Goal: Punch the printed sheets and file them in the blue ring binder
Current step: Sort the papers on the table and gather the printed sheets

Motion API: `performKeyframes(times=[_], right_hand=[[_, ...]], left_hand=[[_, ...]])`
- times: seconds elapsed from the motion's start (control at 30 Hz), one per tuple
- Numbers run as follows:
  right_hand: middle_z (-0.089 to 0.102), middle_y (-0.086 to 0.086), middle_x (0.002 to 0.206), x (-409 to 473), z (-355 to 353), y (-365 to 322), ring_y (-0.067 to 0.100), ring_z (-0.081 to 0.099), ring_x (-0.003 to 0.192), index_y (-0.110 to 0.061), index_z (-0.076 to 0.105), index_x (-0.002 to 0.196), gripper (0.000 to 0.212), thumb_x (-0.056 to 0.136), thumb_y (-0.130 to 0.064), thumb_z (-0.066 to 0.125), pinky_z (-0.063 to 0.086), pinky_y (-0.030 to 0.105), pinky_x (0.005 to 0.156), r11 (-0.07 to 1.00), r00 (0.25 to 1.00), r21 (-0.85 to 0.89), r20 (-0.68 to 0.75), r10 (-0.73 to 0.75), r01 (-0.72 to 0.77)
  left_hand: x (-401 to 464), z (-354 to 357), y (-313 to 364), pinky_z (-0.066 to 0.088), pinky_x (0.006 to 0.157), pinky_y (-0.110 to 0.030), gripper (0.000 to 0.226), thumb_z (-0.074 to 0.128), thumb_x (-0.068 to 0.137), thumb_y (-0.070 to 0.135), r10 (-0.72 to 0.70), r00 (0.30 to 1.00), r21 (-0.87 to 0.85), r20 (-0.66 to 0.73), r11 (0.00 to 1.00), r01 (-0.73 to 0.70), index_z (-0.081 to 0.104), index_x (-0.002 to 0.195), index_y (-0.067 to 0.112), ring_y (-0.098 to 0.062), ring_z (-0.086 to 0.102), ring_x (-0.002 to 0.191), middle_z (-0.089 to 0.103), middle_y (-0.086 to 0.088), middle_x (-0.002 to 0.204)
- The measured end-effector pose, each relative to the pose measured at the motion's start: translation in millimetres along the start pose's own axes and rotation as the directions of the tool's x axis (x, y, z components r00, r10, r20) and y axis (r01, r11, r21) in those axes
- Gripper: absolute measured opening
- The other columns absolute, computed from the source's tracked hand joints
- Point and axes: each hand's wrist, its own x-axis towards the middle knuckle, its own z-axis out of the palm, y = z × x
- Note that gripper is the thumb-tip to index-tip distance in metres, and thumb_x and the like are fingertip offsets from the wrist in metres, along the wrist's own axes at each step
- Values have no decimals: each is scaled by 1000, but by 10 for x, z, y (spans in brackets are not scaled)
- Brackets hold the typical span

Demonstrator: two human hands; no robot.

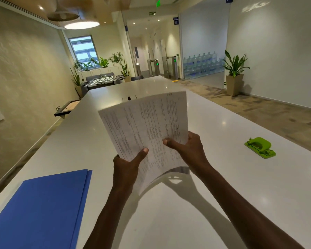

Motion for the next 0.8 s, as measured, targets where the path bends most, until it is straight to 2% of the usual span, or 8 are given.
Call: performKeyframes(times=[0.1,0.2,0.33,0.43,0.53,0.63,0.73,0.8], right_hand=[[73,-2,97,-120,21,346,16,72,88,-25,66,98,32,71,-27,83,61,33,71,993,993,-36,16,113,-112],[72,-5,97,-203,39,526,18,71,91,-32,63,93,32,70,-23,83,61,32,71,985,985,-23,23,172,-172],[70,-6,102,-85,5,398,17,70,95,-27,63,100,36,71,-23,83,61,32,75,989,990,-51,24,140,-139],[69,-3,111,49,-42,212,12,68,98,-20,55,119,57,70,-23,83,59,36,83,997,998,-52,15,63,-62],[55,-3,126,171,-134,-31,10,57,107,-27,29,139,96,63,-29,88,50,26,84,988,997,-154,-63,-38,28],[29,5,149,279,-230,-255,22,36,131,-28,8,148,122,57,-35,90,38,41,105,925,962,-343,-154,-226,162],[15,4,156,326,-317,-487,23,17,141,-22,8,150,126,56,-43,88,19,38,113,774,892,-570,-150,-426,274],[23,2,153,318,-372,-638,21,23,138,-21,18,149,117,57,-47,85,20,35,110,668,854,-666,-88,-513,332]], left_hand=[[-79,15,-257,58,85,-38,47,82,75,19,-90,996,72,10,993,89,62,118,20,-21,67,103,70,1,111],[-113,9,-400,56,91,-40,58,81,77,20,-110,994,107,19,988,108,58,129,12,-23,64,108,68,-2,116],[1,-25,-308,55,77,-27,53,79,79,17,-42,999,171,9,985,40,59,128,6,-22,64,103,66,1,112],[86,-86,-175,55,74,-28,51,76,82,17,37,999,251,0,967,-36,58,127,4,-25,64,102,66,-4,113],[140,-161,-53,52,75,-27,50,74,84,16,128,992,319,7,940,-124,56,128,1,-21,59,98,64,-6,114],[189,-216,61,51,78,-28,44,71,86,12,191,981,383,36,904,-190,57,126,-3,-21,55,95,59,-3,105],[233,-267,155,51,72,-25,35,70,87,10,272,957,462,98,839,-286,62,119,-1,-22,57,89,60,-2,99],[257,-307,189,47,64,-16,30,70,87,9,333,928,528,167,765,-369,65,116,2,-20,59,84,63,0,96]])
